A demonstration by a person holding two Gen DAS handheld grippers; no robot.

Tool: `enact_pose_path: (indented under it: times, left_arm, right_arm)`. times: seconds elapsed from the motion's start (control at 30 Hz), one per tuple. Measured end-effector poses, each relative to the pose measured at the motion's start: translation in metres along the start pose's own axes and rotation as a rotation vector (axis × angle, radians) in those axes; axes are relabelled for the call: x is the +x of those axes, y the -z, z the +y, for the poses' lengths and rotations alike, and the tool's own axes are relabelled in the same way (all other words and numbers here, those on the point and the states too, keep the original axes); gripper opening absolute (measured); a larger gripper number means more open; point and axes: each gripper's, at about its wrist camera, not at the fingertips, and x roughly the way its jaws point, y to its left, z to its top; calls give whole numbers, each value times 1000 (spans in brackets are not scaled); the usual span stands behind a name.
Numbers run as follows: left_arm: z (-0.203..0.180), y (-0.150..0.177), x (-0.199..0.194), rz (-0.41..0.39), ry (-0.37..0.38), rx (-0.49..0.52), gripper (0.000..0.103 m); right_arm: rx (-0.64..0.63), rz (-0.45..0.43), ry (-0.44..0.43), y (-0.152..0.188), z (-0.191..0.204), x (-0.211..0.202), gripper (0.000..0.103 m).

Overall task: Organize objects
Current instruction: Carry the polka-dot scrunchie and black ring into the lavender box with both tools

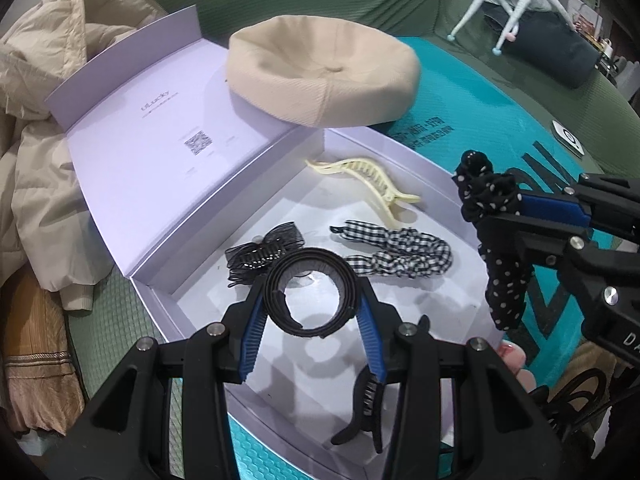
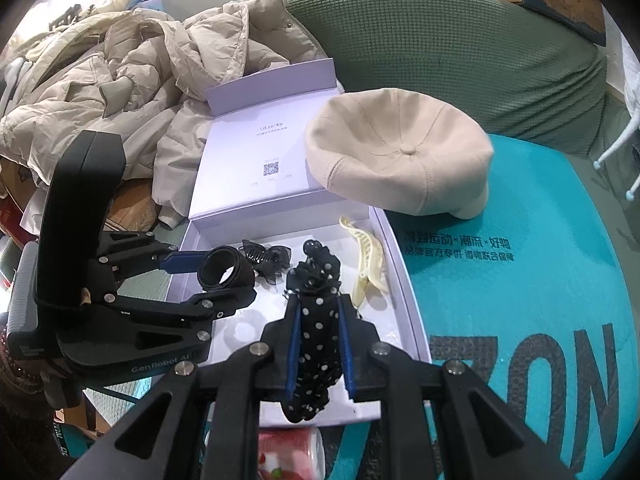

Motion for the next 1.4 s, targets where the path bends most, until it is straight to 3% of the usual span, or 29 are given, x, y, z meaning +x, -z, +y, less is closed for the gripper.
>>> enact_pose_path:
  times: [0.67, 1.4]
  left_arm:
    - [24, 8, 26, 20, -58, -64, 41]
    - [32, 8, 45, 28, -103, -94, 41]
  right_arm:
    - [-75, -43, 16, -24, 16, 33, 17]
    - [-119, 72, 11, -31, 11, 82, 17]
